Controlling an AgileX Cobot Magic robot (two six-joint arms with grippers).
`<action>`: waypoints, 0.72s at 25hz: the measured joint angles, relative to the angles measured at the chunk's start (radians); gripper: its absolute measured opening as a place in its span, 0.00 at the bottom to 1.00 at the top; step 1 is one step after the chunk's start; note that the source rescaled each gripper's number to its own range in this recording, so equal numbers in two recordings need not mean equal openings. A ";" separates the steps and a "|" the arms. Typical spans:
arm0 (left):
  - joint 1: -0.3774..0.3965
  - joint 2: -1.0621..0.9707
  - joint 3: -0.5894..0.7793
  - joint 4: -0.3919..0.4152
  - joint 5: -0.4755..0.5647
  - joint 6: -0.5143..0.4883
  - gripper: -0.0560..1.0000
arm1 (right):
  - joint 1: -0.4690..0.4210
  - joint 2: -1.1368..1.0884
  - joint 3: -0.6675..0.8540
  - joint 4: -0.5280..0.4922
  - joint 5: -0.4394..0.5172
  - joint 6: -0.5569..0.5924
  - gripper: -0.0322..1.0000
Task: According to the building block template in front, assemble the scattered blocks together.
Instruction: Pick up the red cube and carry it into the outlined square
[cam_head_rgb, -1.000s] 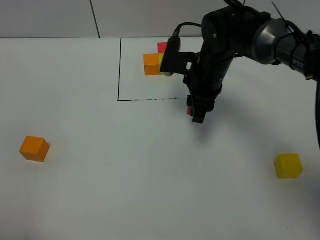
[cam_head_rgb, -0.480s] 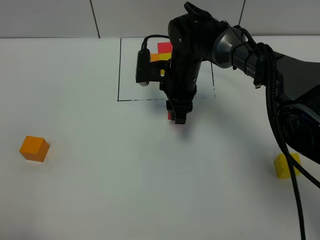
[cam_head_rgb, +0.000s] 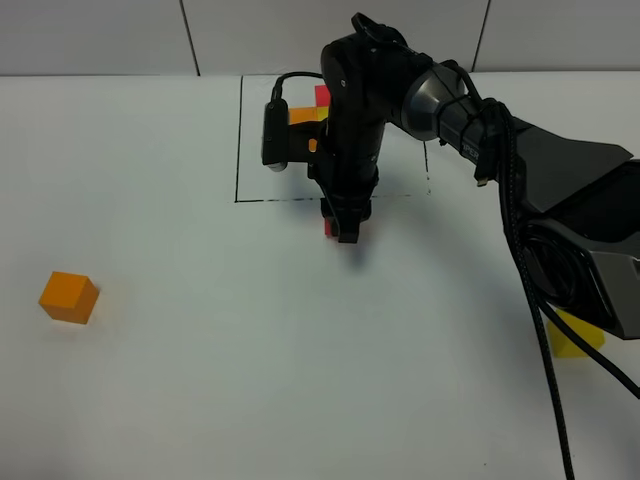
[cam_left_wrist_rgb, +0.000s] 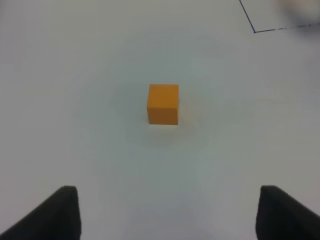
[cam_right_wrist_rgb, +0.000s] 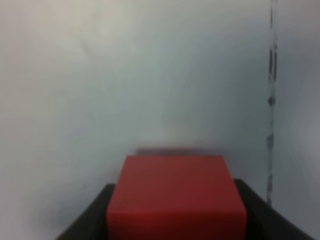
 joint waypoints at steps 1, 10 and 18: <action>0.000 0.000 0.000 0.000 0.000 0.000 0.61 | 0.000 0.006 -0.001 0.000 0.000 -0.001 0.03; 0.000 0.000 0.000 0.000 0.000 0.000 0.30 | 0.000 0.020 -0.008 0.000 0.005 -0.002 0.03; 0.000 0.000 0.000 0.000 0.000 0.000 0.14 | 0.000 0.020 -0.008 0.002 0.005 -0.006 0.03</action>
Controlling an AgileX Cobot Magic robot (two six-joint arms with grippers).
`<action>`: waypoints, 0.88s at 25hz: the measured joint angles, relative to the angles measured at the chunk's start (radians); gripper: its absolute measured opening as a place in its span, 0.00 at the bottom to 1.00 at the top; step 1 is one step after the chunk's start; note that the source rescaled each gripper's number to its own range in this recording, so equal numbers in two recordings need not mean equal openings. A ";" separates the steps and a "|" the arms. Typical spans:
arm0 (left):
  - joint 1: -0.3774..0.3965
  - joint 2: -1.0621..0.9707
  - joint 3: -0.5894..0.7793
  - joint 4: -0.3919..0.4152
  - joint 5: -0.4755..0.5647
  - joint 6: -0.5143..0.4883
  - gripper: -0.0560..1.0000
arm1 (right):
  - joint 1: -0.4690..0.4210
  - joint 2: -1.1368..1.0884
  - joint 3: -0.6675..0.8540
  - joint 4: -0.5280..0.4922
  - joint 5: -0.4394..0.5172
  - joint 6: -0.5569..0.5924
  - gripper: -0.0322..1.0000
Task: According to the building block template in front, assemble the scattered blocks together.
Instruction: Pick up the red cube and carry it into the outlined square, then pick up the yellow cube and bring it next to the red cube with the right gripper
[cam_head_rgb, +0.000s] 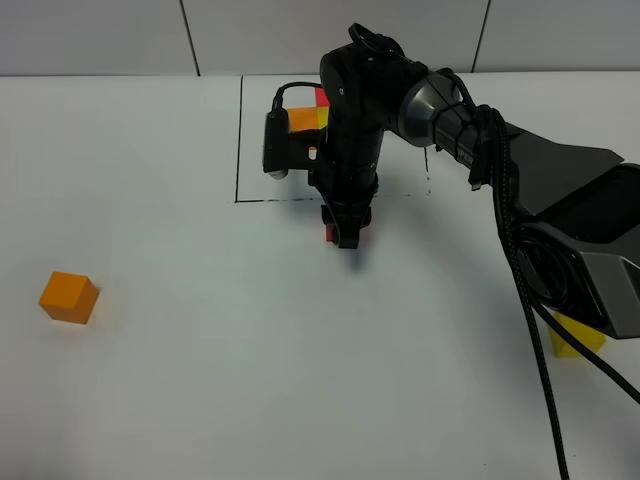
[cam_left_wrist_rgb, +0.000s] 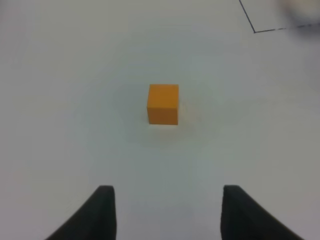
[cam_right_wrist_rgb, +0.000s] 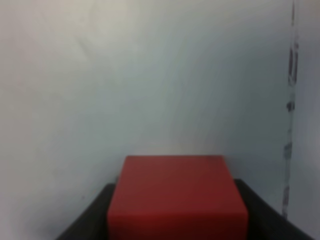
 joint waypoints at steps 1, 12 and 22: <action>0.000 0.000 0.000 0.000 0.000 0.000 0.13 | 0.000 0.000 0.000 0.000 0.000 -0.003 0.03; 0.000 0.000 0.000 0.000 0.000 0.000 0.07 | 0.000 0.000 0.000 0.002 0.000 -0.034 0.03; 0.000 0.000 0.000 0.000 0.000 0.000 0.06 | 0.000 0.003 0.000 0.003 0.000 -0.032 0.37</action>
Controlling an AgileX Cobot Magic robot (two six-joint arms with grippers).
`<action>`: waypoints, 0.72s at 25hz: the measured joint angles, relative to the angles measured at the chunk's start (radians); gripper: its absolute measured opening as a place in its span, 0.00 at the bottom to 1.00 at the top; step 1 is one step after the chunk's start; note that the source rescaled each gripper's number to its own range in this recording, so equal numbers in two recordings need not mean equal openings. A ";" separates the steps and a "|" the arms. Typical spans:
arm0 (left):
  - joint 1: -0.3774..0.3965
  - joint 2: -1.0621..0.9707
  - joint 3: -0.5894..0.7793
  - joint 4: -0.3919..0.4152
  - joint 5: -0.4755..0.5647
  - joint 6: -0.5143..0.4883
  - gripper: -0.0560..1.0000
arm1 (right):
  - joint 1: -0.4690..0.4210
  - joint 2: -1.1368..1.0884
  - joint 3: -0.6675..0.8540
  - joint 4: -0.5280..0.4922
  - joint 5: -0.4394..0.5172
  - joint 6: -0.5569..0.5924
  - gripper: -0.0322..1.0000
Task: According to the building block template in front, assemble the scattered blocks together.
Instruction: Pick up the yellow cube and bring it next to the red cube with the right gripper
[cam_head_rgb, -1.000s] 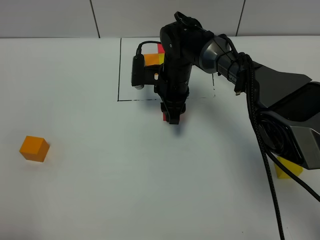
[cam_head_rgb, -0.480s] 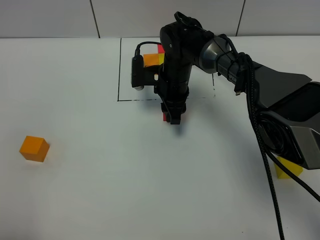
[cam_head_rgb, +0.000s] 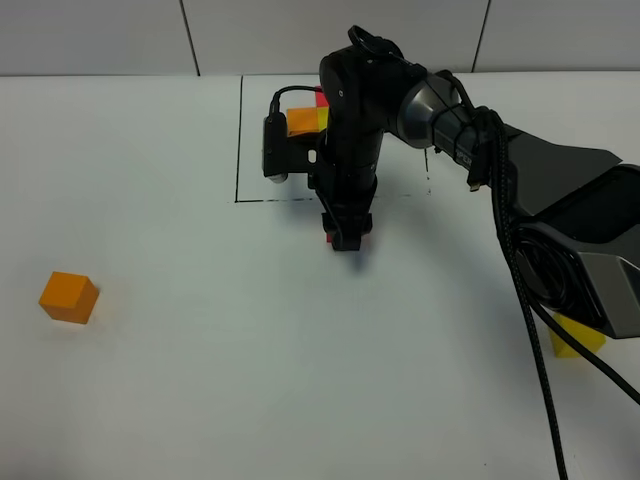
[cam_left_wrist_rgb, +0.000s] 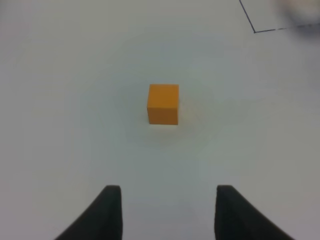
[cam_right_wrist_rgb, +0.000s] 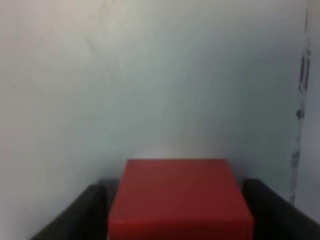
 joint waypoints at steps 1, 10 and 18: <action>0.000 0.000 0.000 0.000 0.000 0.000 0.06 | 0.000 0.000 0.000 0.000 0.000 0.005 0.46; 0.000 0.000 0.000 0.000 0.000 0.000 0.06 | 0.000 -0.073 0.001 0.004 -0.001 0.124 0.71; 0.000 0.000 0.000 0.000 0.000 0.000 0.06 | -0.016 -0.196 0.071 0.012 -0.003 0.360 0.71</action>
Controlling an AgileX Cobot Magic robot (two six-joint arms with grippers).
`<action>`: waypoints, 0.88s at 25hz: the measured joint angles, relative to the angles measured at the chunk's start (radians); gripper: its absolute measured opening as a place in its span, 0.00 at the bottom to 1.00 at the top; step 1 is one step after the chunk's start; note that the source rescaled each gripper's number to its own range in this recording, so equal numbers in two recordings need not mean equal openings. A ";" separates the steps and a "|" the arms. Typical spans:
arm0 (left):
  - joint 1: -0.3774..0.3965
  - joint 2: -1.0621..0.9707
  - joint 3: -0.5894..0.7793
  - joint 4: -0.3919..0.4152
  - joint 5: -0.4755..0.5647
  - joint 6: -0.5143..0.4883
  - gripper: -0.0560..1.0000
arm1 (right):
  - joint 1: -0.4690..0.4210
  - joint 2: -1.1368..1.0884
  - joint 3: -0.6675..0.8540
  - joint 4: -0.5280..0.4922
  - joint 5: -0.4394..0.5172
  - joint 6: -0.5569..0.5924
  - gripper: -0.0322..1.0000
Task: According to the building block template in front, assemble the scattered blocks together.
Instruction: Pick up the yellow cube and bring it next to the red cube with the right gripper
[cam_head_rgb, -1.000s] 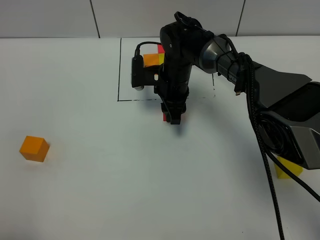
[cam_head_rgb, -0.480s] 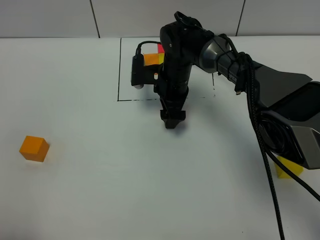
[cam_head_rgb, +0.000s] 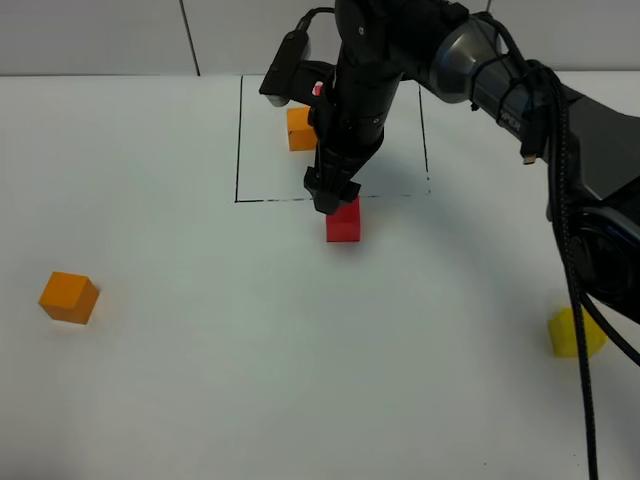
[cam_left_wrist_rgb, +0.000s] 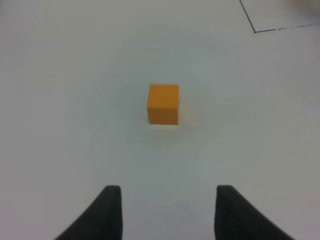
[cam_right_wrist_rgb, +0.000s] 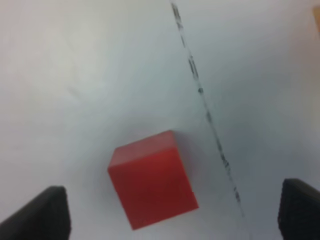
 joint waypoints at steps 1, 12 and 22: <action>0.000 0.000 0.000 0.000 0.000 0.000 0.06 | -0.011 -0.023 0.040 0.001 -0.001 0.015 0.71; 0.000 0.000 0.000 0.000 0.000 0.000 0.06 | -0.209 -0.395 0.725 -0.001 -0.122 0.351 0.71; 0.000 0.000 0.000 0.000 0.000 0.000 0.06 | -0.389 -0.791 1.268 0.000 -0.436 0.644 0.71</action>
